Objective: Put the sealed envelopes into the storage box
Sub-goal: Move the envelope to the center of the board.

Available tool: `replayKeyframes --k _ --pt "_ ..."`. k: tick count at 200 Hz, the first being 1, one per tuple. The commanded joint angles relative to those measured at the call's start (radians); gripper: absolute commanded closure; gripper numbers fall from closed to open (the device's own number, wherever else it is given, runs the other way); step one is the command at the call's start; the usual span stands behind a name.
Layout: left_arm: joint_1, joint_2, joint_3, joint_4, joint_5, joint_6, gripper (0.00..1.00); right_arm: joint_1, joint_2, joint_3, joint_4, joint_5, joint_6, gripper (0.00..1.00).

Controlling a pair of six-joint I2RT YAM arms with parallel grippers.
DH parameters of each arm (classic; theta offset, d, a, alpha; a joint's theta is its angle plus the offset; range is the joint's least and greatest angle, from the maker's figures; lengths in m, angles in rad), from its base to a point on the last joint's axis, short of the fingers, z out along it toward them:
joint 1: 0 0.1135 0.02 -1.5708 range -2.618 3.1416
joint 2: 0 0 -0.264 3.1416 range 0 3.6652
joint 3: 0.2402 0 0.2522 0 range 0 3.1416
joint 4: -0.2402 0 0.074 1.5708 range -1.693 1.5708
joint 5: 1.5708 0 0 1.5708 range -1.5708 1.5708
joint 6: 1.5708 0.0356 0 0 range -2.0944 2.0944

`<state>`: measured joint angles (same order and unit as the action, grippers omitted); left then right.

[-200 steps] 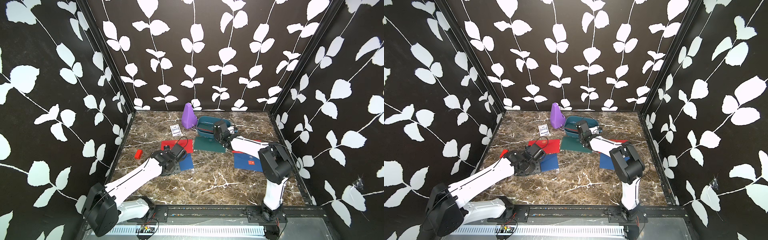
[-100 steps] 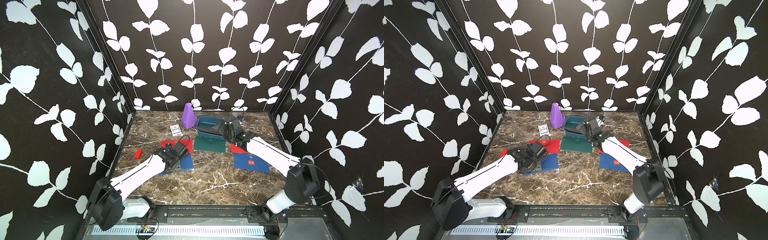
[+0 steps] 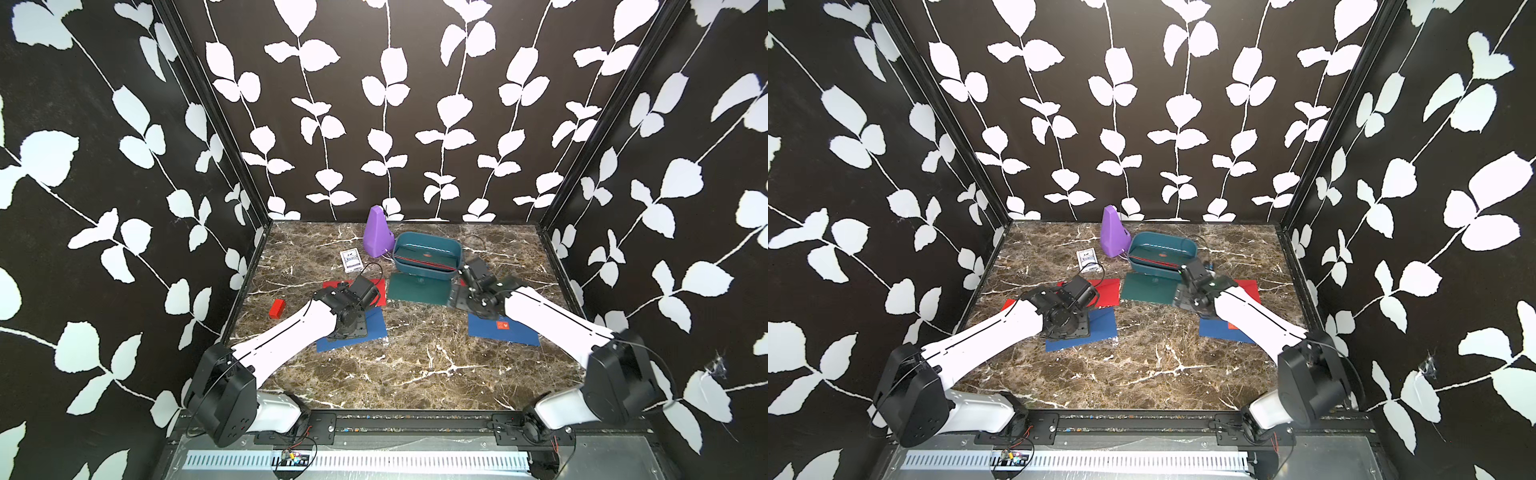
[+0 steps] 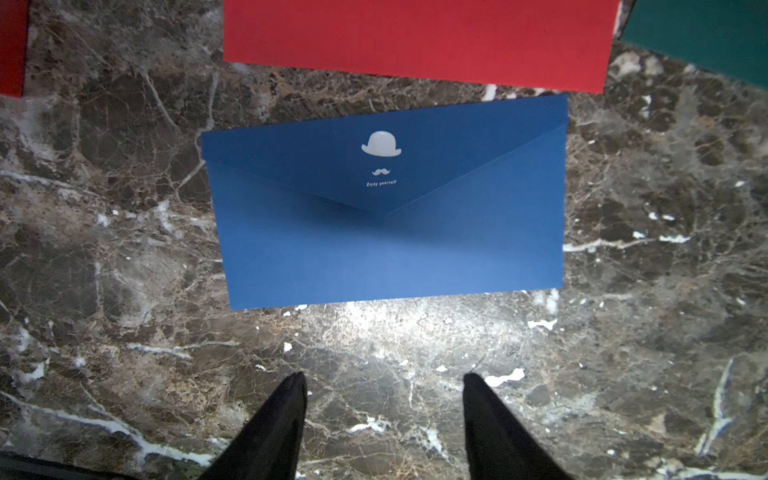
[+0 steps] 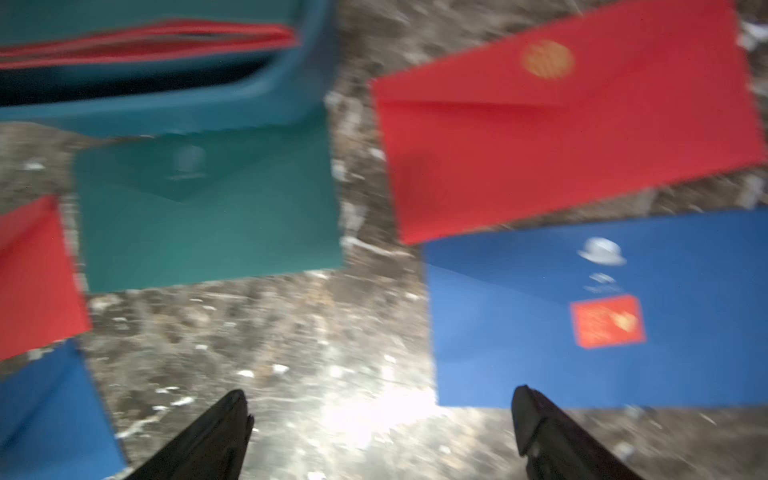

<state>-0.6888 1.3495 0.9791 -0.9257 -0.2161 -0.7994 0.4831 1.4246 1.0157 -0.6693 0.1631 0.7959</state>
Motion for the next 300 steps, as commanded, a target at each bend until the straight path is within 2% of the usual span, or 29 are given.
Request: replayKeyframes --k 1,15,51,88,132,169,221,258,280,288,300 --pt "-0.006 -0.015 0.021 -0.021 0.01 0.021 0.37 -0.083 -0.048 -0.087 -0.074 -0.066 -0.032 0.03" --pt "-0.006 -0.015 0.023 -0.019 0.009 0.021 0.37 -0.12 -0.045 -0.118 -0.05 -0.124 -0.052 0.04" --pt "-0.006 -0.014 0.031 -0.013 0.007 0.024 0.37 -0.123 0.033 -0.122 0.0 -0.228 -0.122 0.06" --pt "-0.005 -0.013 0.039 -0.02 -0.005 0.034 0.37 -0.124 0.088 -0.123 0.071 -0.258 -0.173 0.1" --pt "-0.006 -0.019 0.021 -0.013 -0.01 0.032 0.36 -0.116 0.151 -0.132 0.13 -0.351 -0.219 0.13" --pt "-0.006 -0.022 0.029 -0.019 -0.014 0.022 0.37 -0.025 0.169 -0.163 0.17 -0.376 -0.201 0.14" --pt "-0.006 -0.009 0.083 -0.027 -0.026 0.042 0.37 0.238 0.242 -0.149 0.304 -0.395 -0.027 0.14" --pt "-0.005 0.014 0.119 -0.028 -0.027 0.058 0.37 0.405 0.264 -0.016 0.329 -0.414 0.077 0.14" --pt "-0.006 0.05 0.14 -0.015 -0.011 0.054 0.37 0.417 0.195 0.006 0.313 -0.37 0.138 0.07" --pt "-0.006 0.06 0.147 -0.008 0.012 0.052 0.37 0.406 0.15 0.008 0.27 -0.319 0.124 0.02" --pt "-0.005 0.074 0.151 0.016 0.044 0.048 0.37 0.365 0.101 0.009 0.175 -0.282 0.084 0.01"
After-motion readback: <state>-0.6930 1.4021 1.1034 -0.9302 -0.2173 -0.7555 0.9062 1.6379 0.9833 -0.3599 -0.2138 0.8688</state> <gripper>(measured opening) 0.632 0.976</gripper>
